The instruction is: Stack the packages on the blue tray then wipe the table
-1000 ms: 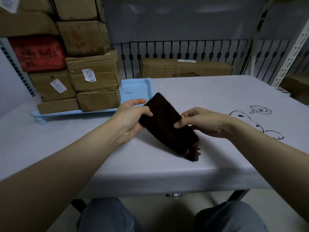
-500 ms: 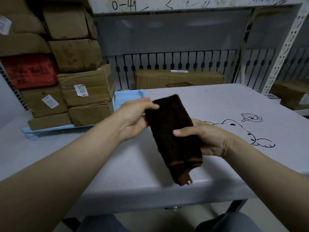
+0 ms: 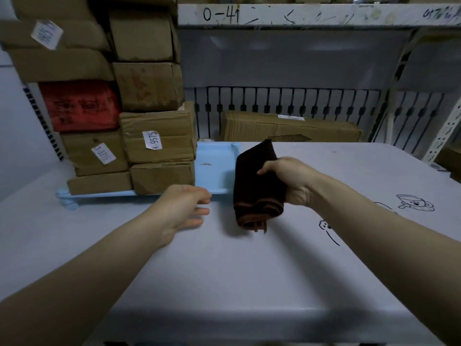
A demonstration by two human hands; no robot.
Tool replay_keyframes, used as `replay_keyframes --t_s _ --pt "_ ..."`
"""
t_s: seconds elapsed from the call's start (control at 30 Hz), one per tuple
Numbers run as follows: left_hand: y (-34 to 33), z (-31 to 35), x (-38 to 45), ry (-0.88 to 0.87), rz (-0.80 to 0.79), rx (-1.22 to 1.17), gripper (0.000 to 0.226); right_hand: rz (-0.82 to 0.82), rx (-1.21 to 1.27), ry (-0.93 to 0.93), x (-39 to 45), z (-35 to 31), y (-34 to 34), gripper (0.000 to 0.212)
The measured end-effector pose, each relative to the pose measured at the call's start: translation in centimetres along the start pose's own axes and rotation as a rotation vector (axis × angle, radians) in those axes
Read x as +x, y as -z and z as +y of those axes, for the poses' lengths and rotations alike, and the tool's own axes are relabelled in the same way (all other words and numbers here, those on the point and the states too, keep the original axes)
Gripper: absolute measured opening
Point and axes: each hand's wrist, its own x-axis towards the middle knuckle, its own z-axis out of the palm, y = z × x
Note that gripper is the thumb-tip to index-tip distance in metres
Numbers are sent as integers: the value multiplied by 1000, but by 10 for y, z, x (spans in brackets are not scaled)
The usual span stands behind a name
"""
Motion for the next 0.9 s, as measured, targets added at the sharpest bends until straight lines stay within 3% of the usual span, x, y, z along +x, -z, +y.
replay_keyframes --t_s 0.27,0.43,0.77,0.9 --pt "14 -1 25 -143 44 165 9 130 -237 137 82 -43 -50 38" --pt "15 -12 34 -200 42 230 7 287 -656 113 106 -23 -37 31" --pt "7 -13 38 -193 38 227 8 216 -806 141 97 -4 -23 37" --pt "2 -10 31 -176 36 231 10 204 -809 141 82 3 -10 49"
